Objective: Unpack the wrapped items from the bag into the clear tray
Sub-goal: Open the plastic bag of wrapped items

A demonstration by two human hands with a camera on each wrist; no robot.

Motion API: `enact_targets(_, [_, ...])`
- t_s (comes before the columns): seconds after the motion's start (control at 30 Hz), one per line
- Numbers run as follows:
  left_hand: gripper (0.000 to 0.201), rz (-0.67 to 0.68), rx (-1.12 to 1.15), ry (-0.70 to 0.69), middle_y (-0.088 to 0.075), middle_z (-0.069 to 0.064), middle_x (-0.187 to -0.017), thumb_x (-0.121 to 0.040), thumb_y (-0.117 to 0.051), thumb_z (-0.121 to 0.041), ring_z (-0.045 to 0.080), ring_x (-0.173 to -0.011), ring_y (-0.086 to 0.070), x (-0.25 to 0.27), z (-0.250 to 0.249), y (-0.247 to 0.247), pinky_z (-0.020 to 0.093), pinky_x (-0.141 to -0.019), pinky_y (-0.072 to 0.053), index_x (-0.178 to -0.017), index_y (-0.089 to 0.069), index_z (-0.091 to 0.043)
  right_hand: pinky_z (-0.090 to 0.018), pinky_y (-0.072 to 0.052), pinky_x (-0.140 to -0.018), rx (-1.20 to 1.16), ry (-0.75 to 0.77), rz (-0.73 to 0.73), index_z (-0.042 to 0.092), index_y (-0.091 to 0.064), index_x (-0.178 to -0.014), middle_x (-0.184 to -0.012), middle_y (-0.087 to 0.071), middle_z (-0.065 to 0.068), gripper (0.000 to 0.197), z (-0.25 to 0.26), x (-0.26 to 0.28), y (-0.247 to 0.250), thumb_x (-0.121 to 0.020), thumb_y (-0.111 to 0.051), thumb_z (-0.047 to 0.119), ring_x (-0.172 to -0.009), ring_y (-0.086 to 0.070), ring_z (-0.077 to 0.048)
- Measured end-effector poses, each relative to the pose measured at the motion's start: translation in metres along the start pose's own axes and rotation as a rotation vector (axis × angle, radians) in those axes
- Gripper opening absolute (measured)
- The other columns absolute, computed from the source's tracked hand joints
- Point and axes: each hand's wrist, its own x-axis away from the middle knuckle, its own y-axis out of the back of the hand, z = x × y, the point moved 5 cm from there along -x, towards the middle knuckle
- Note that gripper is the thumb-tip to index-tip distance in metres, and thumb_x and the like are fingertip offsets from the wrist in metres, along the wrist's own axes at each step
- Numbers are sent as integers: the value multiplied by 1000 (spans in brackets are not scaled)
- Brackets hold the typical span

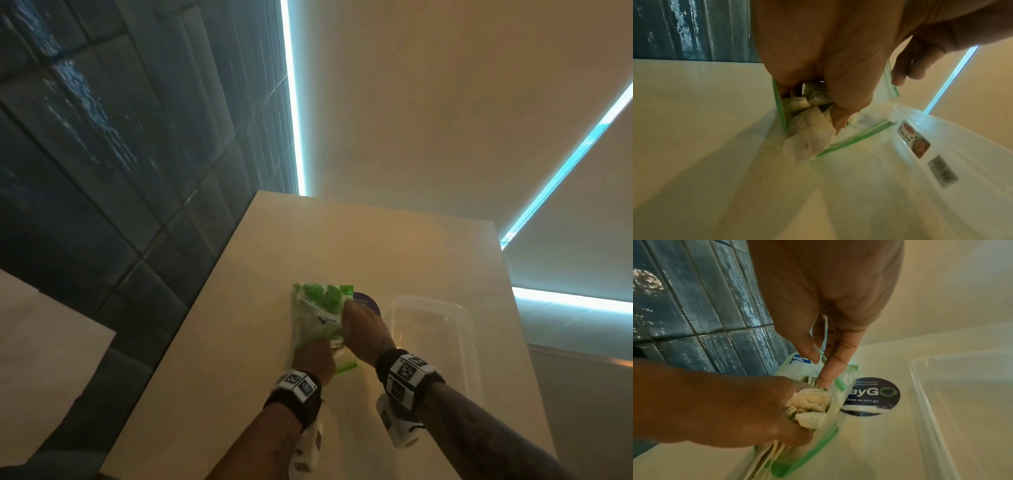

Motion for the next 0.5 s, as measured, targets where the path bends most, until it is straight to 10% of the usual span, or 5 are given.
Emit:
enact_targets(0.27, [56, 123, 310, -63, -65, -2, -116, -67, -55, -44, 21, -101, -63, -1, 4, 8, 33, -86, -54, -122, -57, -30, -17, -47, -68, -141, -24, -3, 18, -58, -101, -103, -59, 2, 25, -24, 2, -15, -80, -65, 6, -88, -56, -14])
enact_targets(0.4, [47, 181, 394, -103, -60, 7, -129, -84, -65, -15, 26, -118, -57, 13, 10, 18, 17, -88, -47, -130, -56, -14, -22, -49, -70, -208, -95, -70, 17, -56, -98, -102, -57, 3, 24, -35, 24, -7, -80, -70, 14, -89, -57, -13])
enact_targets(0.5, [40, 100, 434, -220, -63, -1, -125, -89, -62, -23, 16, -114, -61, 29, 16, 30, 20, -94, -47, -128, -58, -19, -16, -44, -65, -228, -94, -89, 18, -55, -92, -96, -58, 5, 17, -34, 45, -3, -83, -70, 15, -80, -54, -7])
